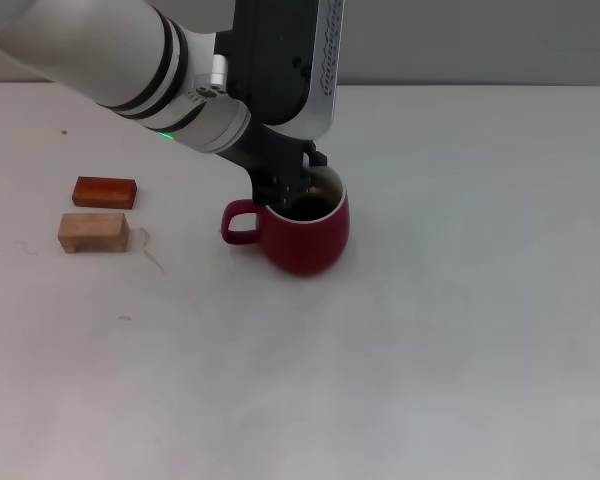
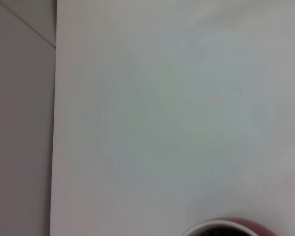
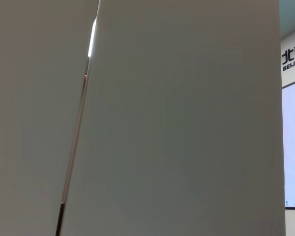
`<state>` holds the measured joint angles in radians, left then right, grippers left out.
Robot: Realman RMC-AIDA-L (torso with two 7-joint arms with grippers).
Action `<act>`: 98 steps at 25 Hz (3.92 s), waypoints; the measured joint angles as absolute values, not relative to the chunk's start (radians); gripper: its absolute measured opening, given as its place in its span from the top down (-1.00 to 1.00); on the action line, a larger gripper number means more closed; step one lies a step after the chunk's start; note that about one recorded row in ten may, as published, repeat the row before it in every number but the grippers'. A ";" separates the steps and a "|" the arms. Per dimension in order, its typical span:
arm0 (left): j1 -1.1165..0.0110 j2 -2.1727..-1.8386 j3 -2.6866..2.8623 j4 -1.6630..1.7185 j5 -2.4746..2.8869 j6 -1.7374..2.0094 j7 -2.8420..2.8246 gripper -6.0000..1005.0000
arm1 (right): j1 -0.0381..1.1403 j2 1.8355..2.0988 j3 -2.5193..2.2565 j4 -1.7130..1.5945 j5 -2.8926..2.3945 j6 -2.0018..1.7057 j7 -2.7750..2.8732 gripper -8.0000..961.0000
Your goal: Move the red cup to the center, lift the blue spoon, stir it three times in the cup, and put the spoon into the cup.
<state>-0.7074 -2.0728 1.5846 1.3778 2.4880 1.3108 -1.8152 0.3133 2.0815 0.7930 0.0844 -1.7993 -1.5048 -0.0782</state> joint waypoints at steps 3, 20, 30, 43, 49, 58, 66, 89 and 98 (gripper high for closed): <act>-0.705 -2.072 1.583 1.372 2.537 1.301 -1.824 0.72 | 0.313 2.081 0.793 0.084 -1.799 -1.505 -0.078 -0.43; -0.699 -2.069 1.573 1.434 2.554 1.485 -1.826 0.72 | 0.320 2.081 0.792 0.084 -1.799 -1.503 -0.078 -0.43; -0.698 -2.072 1.582 1.439 2.484 1.420 -1.819 0.72 | 0.319 2.080 0.792 0.082 -1.799 -1.502 -0.078 -0.43; -0.711 -2.074 1.597 1.395 2.469 1.385 -1.856 0.64 | 0.317 2.078 0.791 0.079 -1.799 -1.497 -0.078 -0.43; -0.719 -2.073 1.590 1.402 2.468 1.411 -1.882 0.55 | 0.320 2.078 0.791 0.079 -1.799 -1.497 -0.078 -0.43; -0.694 -2.069 1.537 1.445 2.368 1.373 -1.883 0.04 | 0.316 2.078 0.792 0.076 -1.799 -1.497 -0.078 -0.43; -0.618 -2.063 1.171 1.423 1.831 1.366 -1.763 -0.17 | 0.315 2.077 0.793 0.074 -1.797 -1.496 -0.078 -0.43; -0.479 -2.061 0.384 0.384 0.892 1.203 -1.136 -0.19 | 0.323 2.071 0.871 0.039 -1.791 -1.510 -0.075 -0.43; -0.475 -2.068 0.360 0.192 0.881 1.219 -0.601 -0.19 | 0.341 2.056 0.873 0.017 -1.791 -1.565 -0.072 -0.43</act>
<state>-0.4748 -2.0685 0.3602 0.1923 0.8807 1.2195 -0.6009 0.3407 2.0555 0.8731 0.0167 -1.7915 -1.5655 -0.0719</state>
